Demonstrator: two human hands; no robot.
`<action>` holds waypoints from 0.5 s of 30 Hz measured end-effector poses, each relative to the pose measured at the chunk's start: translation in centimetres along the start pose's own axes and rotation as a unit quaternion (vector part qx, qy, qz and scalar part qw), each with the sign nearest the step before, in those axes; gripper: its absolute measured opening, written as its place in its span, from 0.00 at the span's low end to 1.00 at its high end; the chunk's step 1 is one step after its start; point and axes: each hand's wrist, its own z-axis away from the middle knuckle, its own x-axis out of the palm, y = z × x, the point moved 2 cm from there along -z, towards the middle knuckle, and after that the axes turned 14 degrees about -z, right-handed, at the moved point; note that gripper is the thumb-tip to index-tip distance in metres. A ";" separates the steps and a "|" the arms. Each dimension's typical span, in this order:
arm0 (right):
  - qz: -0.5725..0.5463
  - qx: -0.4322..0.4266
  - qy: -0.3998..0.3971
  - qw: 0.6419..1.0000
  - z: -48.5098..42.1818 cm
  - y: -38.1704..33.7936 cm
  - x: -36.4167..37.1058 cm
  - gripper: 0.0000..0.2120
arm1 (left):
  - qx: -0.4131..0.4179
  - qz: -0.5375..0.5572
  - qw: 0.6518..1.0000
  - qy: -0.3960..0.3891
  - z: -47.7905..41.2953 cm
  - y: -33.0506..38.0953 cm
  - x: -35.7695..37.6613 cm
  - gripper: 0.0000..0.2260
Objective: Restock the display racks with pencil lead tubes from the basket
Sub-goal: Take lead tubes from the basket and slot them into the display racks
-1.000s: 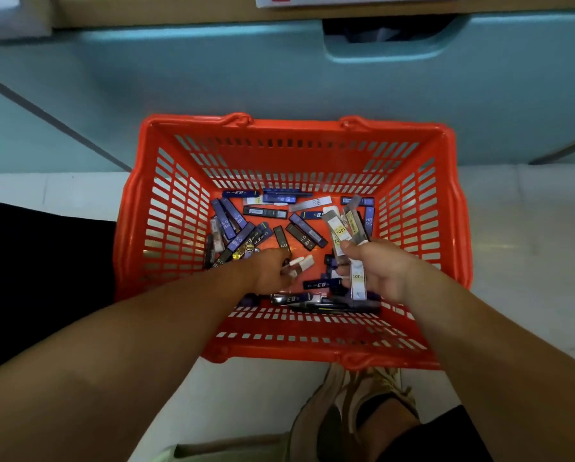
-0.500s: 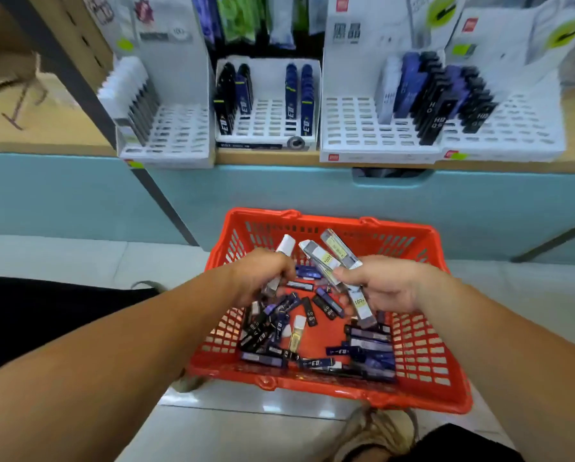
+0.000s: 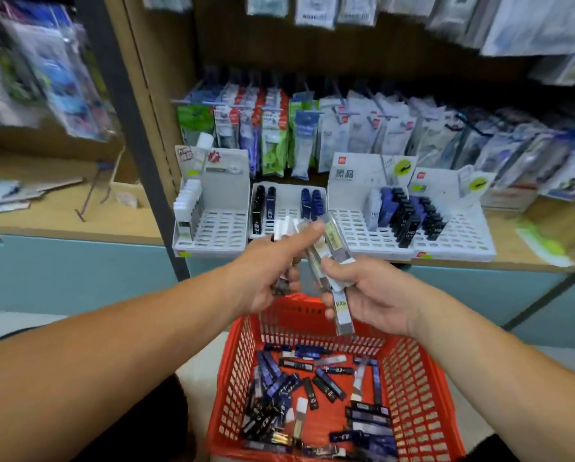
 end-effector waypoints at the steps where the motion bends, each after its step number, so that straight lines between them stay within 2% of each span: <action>1: 0.003 -0.004 -0.006 1.000 0.0 -0.1 0.6 0.11 | 0.010 -0.016 1.000 0.002 0.1 0.6 -0.2 0.23; 4: 0.010 -0.008 -0.016 1.000 -0.4 -0.4 1.9 0.20 | 0.030 -0.023 0.999 -0.007 -0.1 1.7 -0.8 0.11; 7: 0.002 -0.015 -0.024 1.000 -1.5 -0.8 2.4 0.24 | 0.039 0.007 0.999 0.000 -0.6 2.2 -1.6 0.07; 11: -0.030 -0.013 -0.044 0.999 -3.4 -1.0 2.8 0.16 | 0.048 0.045 0.997 0.030 -2.0 2.7 -2.7 0.11; 15: -0.078 -0.022 -0.053 0.995 -5.6 -1.2 2.3 0.10 | 0.047 0.104 0.993 0.034 -3.2 4.1 -4.8 0.24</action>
